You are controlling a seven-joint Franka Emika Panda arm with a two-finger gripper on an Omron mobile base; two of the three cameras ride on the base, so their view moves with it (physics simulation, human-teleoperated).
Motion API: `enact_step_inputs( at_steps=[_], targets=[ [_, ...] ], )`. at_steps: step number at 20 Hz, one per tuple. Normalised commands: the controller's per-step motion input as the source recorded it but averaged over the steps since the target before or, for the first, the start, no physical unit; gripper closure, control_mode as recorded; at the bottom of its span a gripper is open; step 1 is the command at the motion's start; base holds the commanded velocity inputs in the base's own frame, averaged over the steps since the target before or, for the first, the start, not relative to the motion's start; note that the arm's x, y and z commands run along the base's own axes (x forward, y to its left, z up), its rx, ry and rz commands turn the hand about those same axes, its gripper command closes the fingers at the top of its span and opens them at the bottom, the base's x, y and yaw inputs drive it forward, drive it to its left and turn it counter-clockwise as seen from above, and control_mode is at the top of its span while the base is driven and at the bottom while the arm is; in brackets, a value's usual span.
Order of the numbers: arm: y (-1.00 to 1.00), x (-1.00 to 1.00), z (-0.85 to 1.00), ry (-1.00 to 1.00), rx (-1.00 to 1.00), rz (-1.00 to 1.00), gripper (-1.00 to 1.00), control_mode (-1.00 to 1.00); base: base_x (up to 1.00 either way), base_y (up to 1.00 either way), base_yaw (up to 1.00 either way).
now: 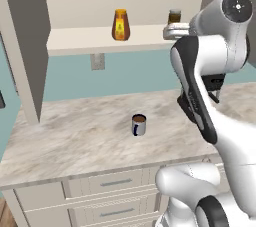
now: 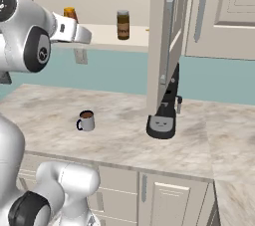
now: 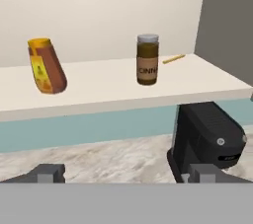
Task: Pick the cinnamon and honey bottle from the cabinet and place them next to the mug.
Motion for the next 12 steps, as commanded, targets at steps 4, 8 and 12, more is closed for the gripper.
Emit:
enact_step_inputs(
  at_steps=[4, 8, 12],
  targets=[
    [-0.51, 0.23, 0.29, 0.07, 0.12, -0.02, -1.0, -1.0, 0.0, 0.0, 0.0],
    [-0.91, 0.13, 0.13, 0.07, 0.21, 0.05, -1.0, -1.0, 0.0, 0.0, 0.0],
    [-0.51, 0.17, -0.03, 0.0, 0.12, 0.05, -1.0, -1.0, 0.0, 0.0, 0.0]
  ],
)
